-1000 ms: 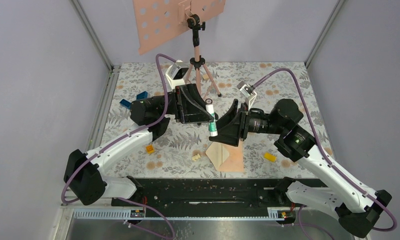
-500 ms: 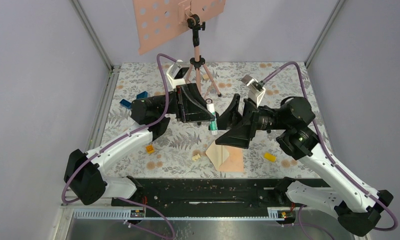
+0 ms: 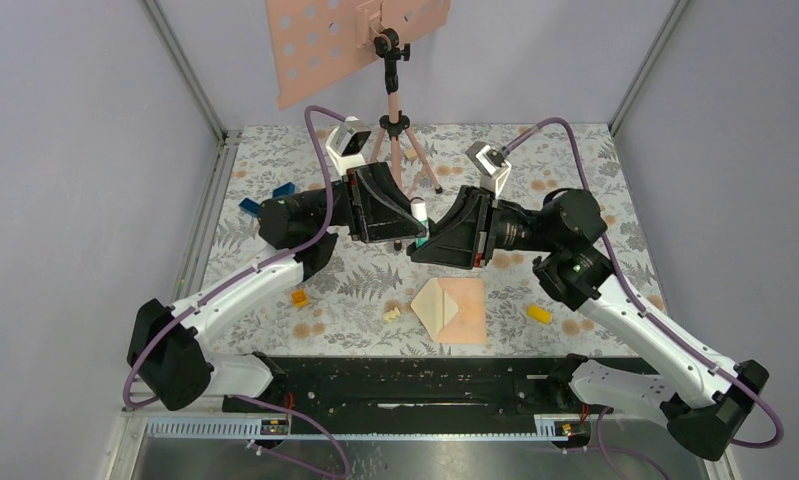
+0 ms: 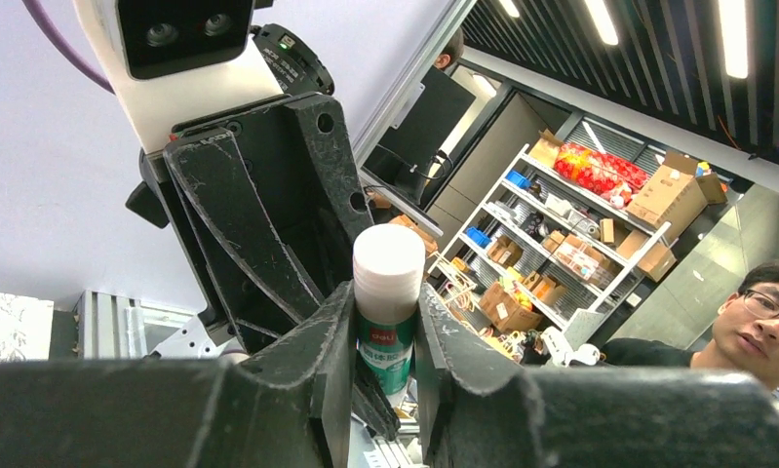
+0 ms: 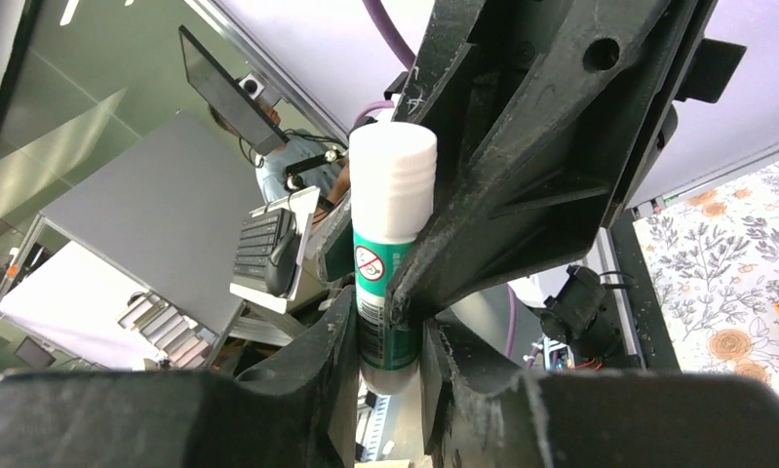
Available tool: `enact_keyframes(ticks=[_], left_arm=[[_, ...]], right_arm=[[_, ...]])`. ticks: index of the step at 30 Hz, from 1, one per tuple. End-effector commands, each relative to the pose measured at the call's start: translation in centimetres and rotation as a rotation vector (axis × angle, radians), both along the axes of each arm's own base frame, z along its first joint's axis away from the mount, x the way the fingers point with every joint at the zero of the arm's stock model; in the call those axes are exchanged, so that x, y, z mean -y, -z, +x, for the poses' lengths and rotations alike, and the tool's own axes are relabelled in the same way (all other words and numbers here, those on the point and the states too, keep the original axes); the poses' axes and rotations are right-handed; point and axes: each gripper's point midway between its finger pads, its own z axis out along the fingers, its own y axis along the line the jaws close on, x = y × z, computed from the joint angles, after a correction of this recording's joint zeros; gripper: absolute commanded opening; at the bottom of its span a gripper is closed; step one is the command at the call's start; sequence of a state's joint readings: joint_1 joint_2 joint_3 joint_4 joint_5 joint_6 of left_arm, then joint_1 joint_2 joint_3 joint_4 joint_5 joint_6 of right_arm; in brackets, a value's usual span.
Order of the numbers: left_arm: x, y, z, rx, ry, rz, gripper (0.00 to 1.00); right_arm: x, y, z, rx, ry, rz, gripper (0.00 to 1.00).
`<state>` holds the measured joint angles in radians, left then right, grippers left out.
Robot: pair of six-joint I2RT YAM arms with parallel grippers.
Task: Place the letter into the envelope and seal it
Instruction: Open the solid glue cap from the solid glue, then place the solid glue cap at the center of the board.
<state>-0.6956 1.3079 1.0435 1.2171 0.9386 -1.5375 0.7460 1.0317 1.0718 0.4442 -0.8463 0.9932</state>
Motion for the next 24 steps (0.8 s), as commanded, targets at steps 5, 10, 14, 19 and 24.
enact_keyframes(ticks=[5,10,14,19,24], left_arm=[[-0.7,-1.4,0.0,0.032,-0.038,-0.001,0.7],[-0.2,-1.5,1.1,0.045,-0.13,0.049,0.76],[0.2,-1.4,1.7,0.037,-0.151,0.069,0.59],[0.6,-1.4,2.6,0.024,-0.187,0.081,0.44],[0.9,-1.4,3.1,0.013,-0.191,0.091,0.0]], right_arm=[[0.8,0.2,0.4,0.04,0.09,0.028,0.0],[0.9,0.4,0.1,0.048,0.082,0.018,0.0],[0.9,0.3,0.1,0.051,0.08,0.018,0.0],[0.6,0.6,0.1,0.041,0.06,0.003,0.0],[0.7,0.9,0.1,0.046,0.07,-0.014,0.0]])
